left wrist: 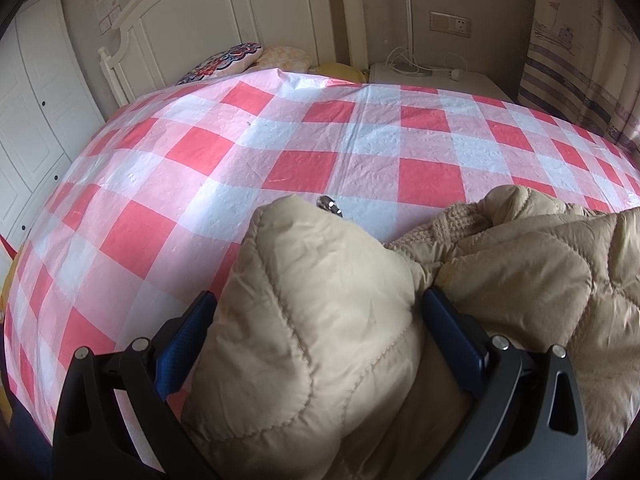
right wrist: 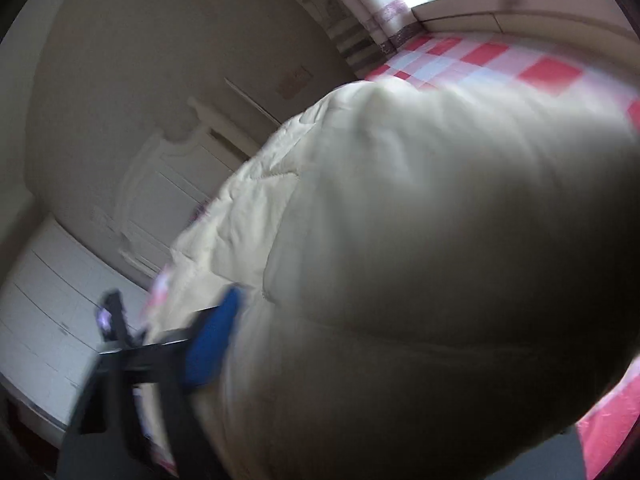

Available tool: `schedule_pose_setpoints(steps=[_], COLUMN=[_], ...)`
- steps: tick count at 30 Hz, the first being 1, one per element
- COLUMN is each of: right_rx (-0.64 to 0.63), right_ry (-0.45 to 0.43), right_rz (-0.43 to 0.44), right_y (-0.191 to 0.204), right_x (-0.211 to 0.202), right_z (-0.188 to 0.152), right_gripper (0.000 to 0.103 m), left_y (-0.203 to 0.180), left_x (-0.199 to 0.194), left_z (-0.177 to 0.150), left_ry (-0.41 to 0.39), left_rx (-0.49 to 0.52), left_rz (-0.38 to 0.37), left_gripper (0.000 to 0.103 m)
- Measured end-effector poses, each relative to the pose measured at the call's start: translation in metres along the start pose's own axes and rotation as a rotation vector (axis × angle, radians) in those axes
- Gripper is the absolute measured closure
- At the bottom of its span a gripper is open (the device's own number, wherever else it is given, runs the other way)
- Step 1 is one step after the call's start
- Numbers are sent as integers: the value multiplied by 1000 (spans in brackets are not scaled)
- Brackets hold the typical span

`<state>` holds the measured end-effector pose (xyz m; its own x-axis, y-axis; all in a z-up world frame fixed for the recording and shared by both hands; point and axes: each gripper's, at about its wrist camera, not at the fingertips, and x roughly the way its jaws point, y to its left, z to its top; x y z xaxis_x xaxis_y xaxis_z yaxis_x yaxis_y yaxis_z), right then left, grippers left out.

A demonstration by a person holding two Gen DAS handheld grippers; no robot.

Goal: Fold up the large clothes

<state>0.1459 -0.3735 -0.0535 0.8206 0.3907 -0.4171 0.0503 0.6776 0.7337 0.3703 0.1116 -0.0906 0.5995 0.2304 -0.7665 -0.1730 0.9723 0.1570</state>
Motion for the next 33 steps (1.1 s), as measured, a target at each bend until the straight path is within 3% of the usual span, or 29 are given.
schedule_pose_setpoints(steps=[2,5,7,11,14,16,18,19,20,23,26,30,33], right_rx=[31,21,-7,-25,-13,-31,-75,-118,-149,-200,-227,-228,-244], right_ry=[-41,-53,-71,-110,-130,-143,-150,-151,-156,-172,-180,-186,-193], right_rz=[53,85,80,73,71,68,59,48,35,25,12,-10,-36], right_y=[-13,-18,-19,-27,-32,-28,-19,-11,-7,7,13,17,26], right_x=[-12,-31,-46,-75,-93,-103,-112,-114,-119,-125,-132,-134,-134], right_z=[-2,-8,-14,-19,-23,-26,-31,-34,-34,-37,-44,-49,-50], right_gripper=[61,64,64,64,64,64,64,64,64,64,63,63,63], left_y=[-2,-15,-25,-76,-138,-179,-225,-234,-238,-229,-194,-148,-143], left_x=[-3,-23,-47,-110,-130,-117,-77,-71,-76,-80,-108,-170,-185], left_z=[0,8,13,19,14,4,-15,-19,-16,-10,-14,-65,-118], left_ry=[-8,-55,-123,-229,-227,-187,-103,-115,-158,-147,-218,-378,-374], left_rx=[10,57,68,109,205,280,426,457,468,451,326,245,321], left_rz=[22,90,87,-101,-183,-147,-31,-5,31,7,-7,-21,-120], left_gripper=[2,3,3,2,2,2,2,2,2,2,2,2,2])
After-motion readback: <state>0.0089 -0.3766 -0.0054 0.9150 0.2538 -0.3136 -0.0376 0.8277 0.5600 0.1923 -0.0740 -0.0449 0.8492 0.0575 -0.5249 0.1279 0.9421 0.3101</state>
